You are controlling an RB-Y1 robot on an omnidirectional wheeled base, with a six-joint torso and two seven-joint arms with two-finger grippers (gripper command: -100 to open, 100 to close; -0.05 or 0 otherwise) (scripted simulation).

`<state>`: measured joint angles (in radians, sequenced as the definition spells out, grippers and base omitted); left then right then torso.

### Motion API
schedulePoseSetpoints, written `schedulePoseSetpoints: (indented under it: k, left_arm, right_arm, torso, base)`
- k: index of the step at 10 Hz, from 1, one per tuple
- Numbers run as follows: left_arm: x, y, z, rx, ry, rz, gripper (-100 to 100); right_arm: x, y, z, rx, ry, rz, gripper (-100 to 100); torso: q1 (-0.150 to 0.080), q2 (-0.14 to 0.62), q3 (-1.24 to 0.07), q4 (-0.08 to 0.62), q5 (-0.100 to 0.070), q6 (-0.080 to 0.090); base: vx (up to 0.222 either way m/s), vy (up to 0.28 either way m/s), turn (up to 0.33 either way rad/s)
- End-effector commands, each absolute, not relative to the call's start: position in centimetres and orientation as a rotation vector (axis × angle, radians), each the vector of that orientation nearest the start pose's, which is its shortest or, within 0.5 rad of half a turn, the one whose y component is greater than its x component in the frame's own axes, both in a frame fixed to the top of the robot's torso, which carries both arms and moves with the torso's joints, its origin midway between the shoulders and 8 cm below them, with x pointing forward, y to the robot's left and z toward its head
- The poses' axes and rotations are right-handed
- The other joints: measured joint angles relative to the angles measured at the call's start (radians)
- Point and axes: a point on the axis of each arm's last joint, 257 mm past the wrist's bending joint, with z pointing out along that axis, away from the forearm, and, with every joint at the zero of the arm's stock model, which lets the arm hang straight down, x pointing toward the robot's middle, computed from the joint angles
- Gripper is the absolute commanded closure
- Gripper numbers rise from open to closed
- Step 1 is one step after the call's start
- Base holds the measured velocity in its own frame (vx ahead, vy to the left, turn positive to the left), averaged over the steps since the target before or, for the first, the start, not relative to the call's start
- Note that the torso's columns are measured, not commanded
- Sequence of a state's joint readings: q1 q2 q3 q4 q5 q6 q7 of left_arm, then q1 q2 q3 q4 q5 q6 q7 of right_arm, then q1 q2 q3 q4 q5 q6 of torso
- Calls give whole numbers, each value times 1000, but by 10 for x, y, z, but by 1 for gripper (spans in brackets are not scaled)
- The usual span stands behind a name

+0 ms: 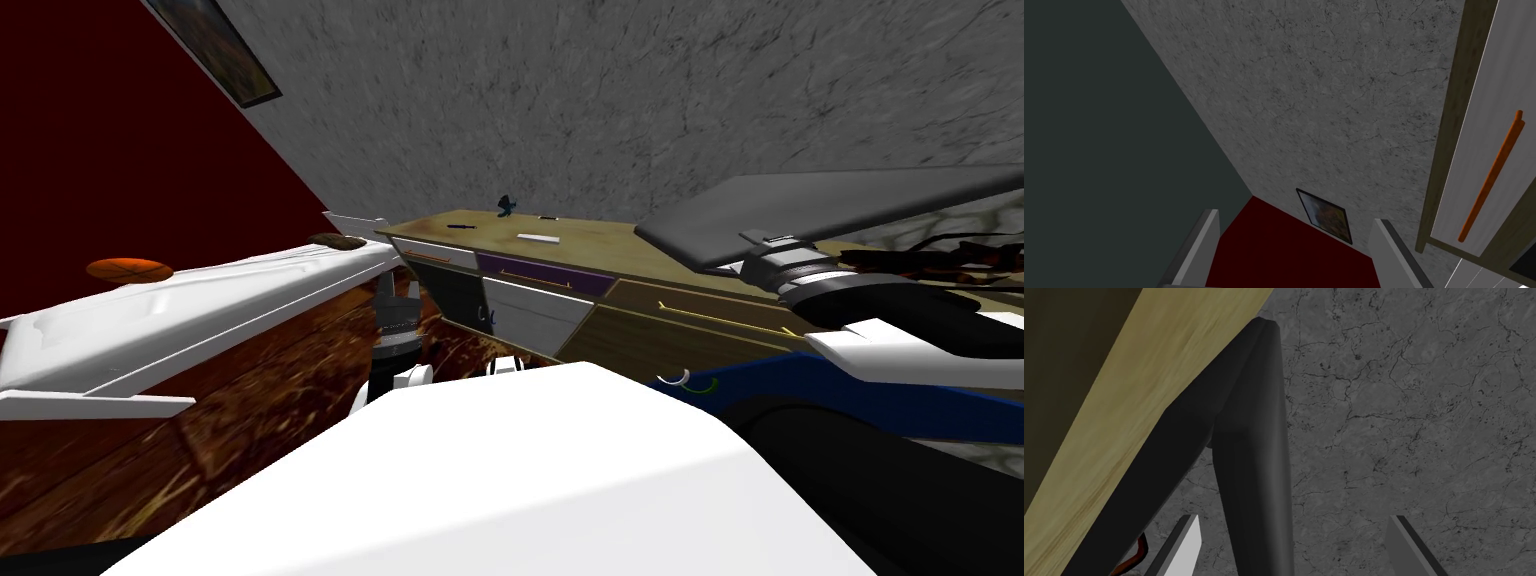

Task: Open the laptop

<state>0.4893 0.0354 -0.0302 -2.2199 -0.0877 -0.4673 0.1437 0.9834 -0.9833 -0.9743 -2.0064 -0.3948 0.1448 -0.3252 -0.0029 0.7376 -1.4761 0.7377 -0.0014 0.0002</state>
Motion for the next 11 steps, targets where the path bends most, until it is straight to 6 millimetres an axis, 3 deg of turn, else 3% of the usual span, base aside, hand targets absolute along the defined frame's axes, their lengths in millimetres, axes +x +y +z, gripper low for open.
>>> schedulePoseSetpoints:
  k: [1,4,5,6,11]
  left_arm:
    - [364,258,-7,-710,716,-1393,0]
    - [364,258,-7,-710,716,-1393,0]
    - [364,258,-7,-710,716,-1393,0]
    - [364,258,-7,-710,716,-1393,0]
    - [364,258,-7,-710,716,-1393,0]
  right_arm:
    - [303,-654,80,958,1194,371,-100]
    - [312,-637,97,942,1210,386,-100]
    - [310,-640,92,948,1208,381,-100]
    - [310,-640,93,950,1208,382,0]
    - [309,-641,90,958,1209,382,0]
  torso:
    - [3,1,1,0,1,0]
    - [6,1,0,1,4,0]
    - [7,2,0,2,5,0]
    - [6,2,1,1,4,0]
    - [4,1,0,1,3,0]
  base:
    - [20,-23,-62]
    - [18,-11,-65]
    - [9,-6,-14]
    - [0,0,0]
    - [0,0,0]
